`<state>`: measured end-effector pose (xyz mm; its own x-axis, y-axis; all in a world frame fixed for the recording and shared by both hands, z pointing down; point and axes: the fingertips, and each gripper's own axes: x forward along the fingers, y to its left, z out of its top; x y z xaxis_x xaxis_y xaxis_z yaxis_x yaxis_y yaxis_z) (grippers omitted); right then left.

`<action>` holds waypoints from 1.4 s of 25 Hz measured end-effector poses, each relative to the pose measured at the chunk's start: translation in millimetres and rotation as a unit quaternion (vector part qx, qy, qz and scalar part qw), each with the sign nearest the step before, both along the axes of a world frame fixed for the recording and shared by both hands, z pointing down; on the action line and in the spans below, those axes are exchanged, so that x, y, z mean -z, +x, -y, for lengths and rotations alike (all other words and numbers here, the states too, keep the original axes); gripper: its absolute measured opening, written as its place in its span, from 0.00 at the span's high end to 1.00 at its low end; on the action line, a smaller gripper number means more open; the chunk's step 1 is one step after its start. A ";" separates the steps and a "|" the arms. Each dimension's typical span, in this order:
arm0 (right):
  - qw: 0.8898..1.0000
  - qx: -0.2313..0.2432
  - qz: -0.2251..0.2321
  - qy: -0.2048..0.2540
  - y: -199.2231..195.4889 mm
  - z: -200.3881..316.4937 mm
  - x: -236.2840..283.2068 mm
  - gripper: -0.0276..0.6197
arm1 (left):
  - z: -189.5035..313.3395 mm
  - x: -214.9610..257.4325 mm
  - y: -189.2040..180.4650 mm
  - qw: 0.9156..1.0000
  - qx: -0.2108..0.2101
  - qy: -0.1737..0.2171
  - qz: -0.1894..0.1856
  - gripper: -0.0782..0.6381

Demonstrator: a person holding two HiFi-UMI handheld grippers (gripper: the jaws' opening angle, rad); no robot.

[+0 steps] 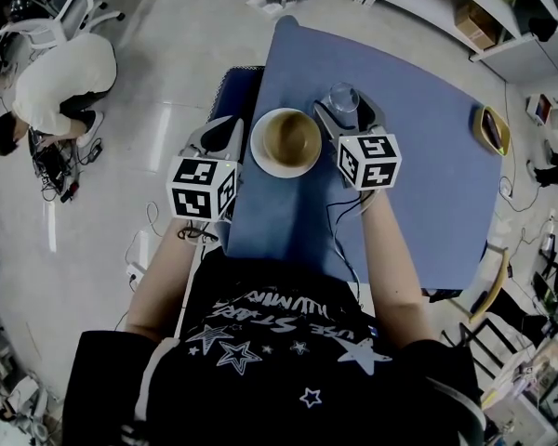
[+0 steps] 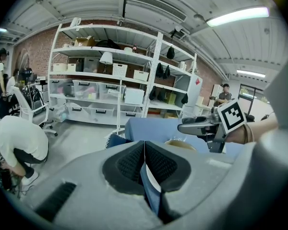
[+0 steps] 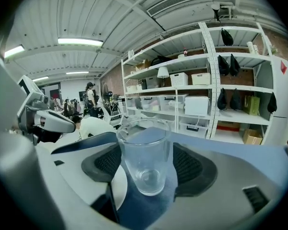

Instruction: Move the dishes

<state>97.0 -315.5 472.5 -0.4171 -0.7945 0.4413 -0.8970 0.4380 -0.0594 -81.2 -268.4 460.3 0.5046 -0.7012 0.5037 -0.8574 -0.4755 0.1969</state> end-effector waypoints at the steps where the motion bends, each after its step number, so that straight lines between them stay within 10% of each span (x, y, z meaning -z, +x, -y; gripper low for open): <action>1: 1.000 0.001 0.001 -0.003 -0.1 -3.1 -0.1 0.45 | -1.1 0.8 -0.7 1.000 0.001 0.001 -0.001 0.86; 16: 0.996 -0.027 0.046 -0.069 0.1 -71.6 -12.0 0.46 | -24.9 10.3 -7.8 1.000 0.005 0.013 -0.005 0.86; 35: 0.982 -0.049 0.075 -0.163 -31.0 -72.5 -51.7 0.84 | -49.4 -0.4 -24.2 1.000 0.020 0.006 -0.013 0.86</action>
<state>66.0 -243.0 524.2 -0.4253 -0.6606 0.6186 -0.9044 0.2847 -0.3178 -105.4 -219.0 460.7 0.4896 -0.7268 0.4816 -0.8700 -0.4438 0.2147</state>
